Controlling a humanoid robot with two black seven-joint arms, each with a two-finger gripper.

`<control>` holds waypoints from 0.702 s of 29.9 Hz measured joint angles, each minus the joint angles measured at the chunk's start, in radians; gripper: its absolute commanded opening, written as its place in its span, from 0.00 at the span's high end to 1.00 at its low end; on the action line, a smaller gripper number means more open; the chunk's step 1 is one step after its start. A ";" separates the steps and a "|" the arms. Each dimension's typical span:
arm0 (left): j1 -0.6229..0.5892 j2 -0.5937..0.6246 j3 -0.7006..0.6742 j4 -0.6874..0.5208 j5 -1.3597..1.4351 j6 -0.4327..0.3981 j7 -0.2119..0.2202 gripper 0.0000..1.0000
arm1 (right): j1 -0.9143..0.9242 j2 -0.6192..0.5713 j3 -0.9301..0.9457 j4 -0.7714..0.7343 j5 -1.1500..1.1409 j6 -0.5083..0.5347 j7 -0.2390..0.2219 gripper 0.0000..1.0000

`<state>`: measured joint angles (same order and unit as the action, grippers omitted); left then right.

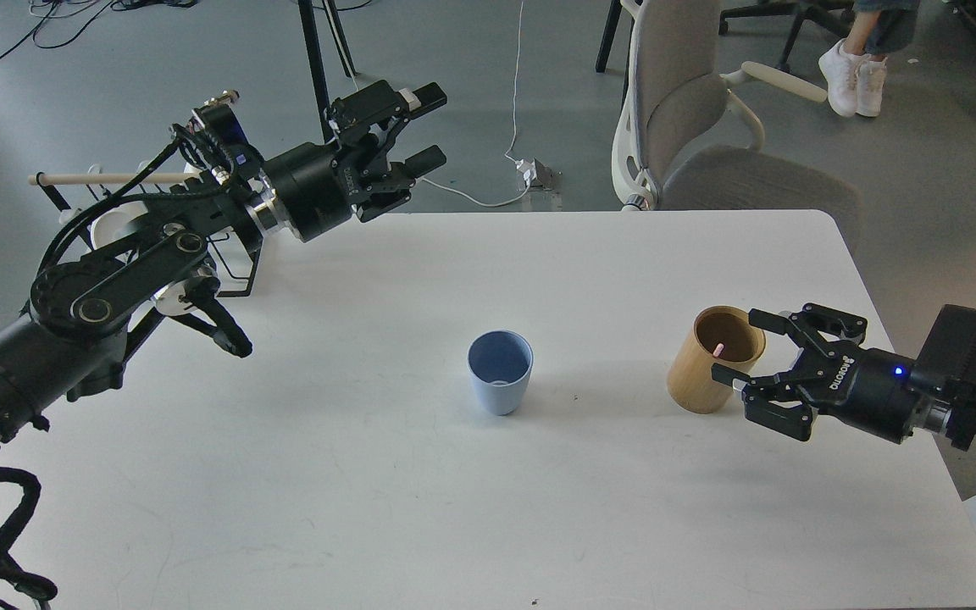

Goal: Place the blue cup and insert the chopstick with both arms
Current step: 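Reach the right gripper into the tan cup and grasp the pink stick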

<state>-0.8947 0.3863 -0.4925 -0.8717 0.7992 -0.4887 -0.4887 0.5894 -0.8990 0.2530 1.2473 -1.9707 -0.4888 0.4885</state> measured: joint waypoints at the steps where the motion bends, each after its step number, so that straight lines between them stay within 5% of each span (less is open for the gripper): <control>1: 0.000 0.000 0.000 0.001 0.000 0.000 0.000 0.08 | -0.001 0.003 0.000 -0.005 0.000 0.000 0.000 0.37; 21: 0.008 -0.005 0.000 0.039 -0.021 0.000 0.000 0.07 | -0.005 0.091 0.000 -0.070 0.006 0.000 0.000 0.81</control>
<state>-0.8870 0.3808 -0.4925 -0.8328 0.7777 -0.4886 -0.4887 0.5846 -0.8080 0.2530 1.1776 -1.9648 -0.4887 0.4888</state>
